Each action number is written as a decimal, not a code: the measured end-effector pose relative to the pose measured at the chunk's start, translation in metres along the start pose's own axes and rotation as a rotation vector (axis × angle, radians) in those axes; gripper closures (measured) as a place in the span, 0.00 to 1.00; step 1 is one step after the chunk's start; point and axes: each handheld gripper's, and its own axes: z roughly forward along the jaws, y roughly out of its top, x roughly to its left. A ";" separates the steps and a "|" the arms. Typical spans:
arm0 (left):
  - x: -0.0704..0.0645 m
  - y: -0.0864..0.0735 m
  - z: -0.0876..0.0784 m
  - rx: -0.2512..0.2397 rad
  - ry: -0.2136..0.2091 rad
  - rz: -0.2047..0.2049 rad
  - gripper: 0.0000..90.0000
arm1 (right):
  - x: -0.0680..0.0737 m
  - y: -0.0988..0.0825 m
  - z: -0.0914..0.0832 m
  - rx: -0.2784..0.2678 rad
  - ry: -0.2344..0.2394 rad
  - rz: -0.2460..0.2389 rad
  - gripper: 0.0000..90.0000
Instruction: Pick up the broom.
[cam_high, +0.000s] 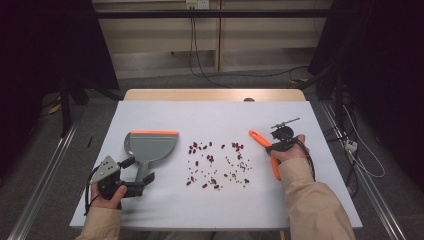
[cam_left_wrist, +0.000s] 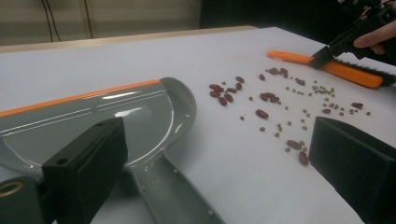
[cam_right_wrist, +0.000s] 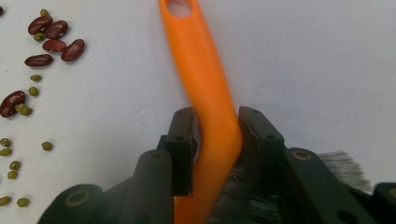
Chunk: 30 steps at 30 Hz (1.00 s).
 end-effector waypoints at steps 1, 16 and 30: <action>0.001 0.000 -0.001 0.001 0.001 0.004 0.05 | -0.001 0.002 0.001 0.010 0.005 0.009 0.74; 0.002 0.004 -0.004 -0.037 0.012 -0.009 0.05 | -0.005 0.011 0.002 0.080 0.034 0.032 0.77; 0.001 0.003 -0.003 -0.026 0.014 0.002 0.05 | -0.006 0.011 -0.003 0.061 0.064 0.003 0.77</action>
